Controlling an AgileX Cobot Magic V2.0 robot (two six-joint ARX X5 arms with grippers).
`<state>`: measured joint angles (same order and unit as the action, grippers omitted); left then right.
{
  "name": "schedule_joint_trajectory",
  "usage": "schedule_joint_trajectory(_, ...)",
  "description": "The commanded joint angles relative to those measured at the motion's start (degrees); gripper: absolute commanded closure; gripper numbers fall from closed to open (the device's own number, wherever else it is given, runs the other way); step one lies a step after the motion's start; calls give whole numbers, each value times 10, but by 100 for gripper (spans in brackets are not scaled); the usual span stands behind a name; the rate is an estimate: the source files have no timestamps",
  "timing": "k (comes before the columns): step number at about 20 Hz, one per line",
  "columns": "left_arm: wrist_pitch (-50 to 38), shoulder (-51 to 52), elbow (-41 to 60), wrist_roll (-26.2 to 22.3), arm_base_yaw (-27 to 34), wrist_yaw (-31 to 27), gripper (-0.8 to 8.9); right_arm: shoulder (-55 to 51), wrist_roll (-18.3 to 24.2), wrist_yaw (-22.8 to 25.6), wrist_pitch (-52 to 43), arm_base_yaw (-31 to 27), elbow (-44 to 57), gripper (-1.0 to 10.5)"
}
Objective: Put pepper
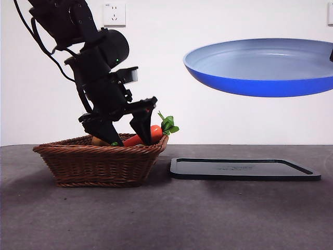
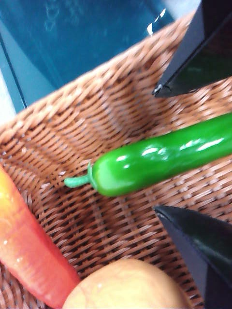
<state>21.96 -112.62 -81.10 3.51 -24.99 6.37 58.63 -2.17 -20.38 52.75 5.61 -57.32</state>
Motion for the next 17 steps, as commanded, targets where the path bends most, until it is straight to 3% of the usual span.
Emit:
schedule_joint_trajectory(1, -7, -23, -11, 6, -6, -4, 425, 2, -5, -3, -5, 1, -13, 941)
schedule_joint_trajectory(17, -3, -42, -11, 11, -8, -19, 429, 2, 1, -3, -10, 1, -13, 941)
